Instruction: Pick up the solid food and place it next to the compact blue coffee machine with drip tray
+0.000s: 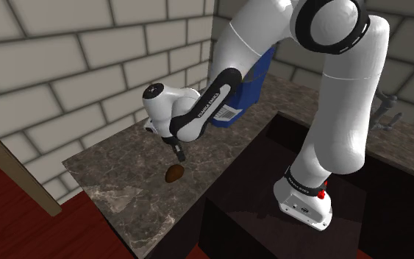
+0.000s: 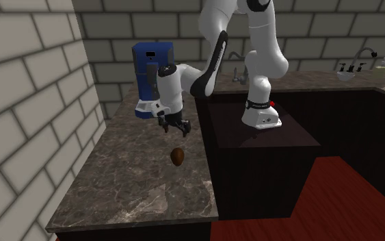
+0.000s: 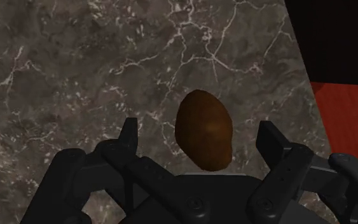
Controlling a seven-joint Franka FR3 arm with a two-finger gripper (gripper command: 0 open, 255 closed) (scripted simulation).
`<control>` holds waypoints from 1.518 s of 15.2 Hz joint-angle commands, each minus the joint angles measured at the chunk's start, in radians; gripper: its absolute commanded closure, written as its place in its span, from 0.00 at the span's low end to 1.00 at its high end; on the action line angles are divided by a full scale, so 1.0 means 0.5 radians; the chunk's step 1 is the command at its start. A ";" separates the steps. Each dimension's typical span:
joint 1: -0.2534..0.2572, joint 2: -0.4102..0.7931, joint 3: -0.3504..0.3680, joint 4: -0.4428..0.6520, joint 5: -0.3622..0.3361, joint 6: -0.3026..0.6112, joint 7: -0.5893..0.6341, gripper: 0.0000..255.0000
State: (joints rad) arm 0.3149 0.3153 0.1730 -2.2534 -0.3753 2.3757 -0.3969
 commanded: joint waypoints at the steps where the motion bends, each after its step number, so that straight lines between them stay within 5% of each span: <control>1: 0.063 0.143 0.009 0.076 -0.098 0.046 0.016 0.00; 6: 0.214 0.468 -0.010 0.256 -0.332 0.148 0.020 0.00; 22: 0.239 0.649 -0.088 0.291 -0.435 0.293 0.081 0.00; 23: 0.239 0.649 -0.088 0.291 -0.435 0.293 0.081 1.00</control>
State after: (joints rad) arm 0.4349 0.6396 0.1298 -2.1080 -0.5925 2.5223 -0.3566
